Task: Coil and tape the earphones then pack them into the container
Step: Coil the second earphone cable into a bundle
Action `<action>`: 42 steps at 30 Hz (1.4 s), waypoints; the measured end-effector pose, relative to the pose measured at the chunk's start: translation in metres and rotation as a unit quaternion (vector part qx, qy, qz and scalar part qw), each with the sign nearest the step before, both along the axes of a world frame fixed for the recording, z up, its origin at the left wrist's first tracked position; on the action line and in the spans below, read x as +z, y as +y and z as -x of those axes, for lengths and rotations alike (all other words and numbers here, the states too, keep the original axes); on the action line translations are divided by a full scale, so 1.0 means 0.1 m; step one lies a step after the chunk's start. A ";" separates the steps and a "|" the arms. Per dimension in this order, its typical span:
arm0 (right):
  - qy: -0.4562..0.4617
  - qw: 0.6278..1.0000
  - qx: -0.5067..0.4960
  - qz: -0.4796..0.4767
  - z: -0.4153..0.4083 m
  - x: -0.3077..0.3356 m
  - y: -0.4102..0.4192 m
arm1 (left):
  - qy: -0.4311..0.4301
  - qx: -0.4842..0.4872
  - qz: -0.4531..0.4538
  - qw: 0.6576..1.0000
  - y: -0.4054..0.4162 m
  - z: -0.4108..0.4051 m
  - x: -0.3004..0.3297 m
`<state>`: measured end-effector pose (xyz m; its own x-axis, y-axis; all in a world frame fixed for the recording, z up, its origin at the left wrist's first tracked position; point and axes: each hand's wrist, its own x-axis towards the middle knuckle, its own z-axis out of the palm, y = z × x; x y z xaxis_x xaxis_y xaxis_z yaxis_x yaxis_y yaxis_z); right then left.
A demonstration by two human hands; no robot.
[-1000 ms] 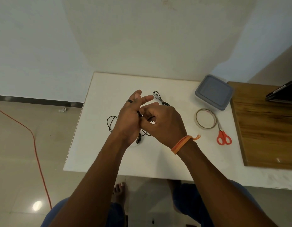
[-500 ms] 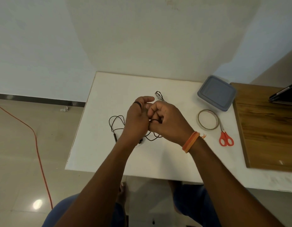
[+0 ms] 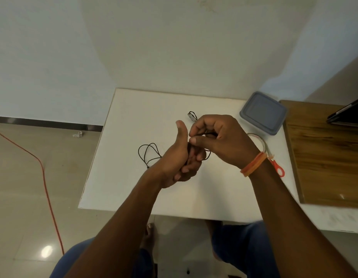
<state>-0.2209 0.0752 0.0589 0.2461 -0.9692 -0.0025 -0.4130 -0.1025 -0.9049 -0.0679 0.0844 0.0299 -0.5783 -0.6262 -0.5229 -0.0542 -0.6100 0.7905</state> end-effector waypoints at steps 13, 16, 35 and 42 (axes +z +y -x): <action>-0.063 0.998 -0.016 -0.025 0.01 -0.11 0.00 | 0.169 -0.166 -0.070 0.969 -0.04 -0.22 0.07; -0.124 0.990 -0.040 -0.047 -0.02 -0.13 0.01 | 0.239 -0.146 -0.071 0.957 -0.02 -0.22 0.07; -0.032 0.979 0.052 -0.194 -0.36 -0.42 0.04 | 0.290 0.315 0.047 0.902 -0.34 -0.35 -0.04; 0.016 0.972 0.076 -0.222 -0.29 -0.31 0.05 | -0.007 0.383 0.153 0.911 -0.32 -0.37 -0.07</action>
<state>-0.1914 0.0805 0.0283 0.3792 -0.8231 -0.4228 -0.4525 0.2336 -0.8606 -0.0314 0.0524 0.0230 0.0941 -0.9608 -0.2609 0.2835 -0.2254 0.9321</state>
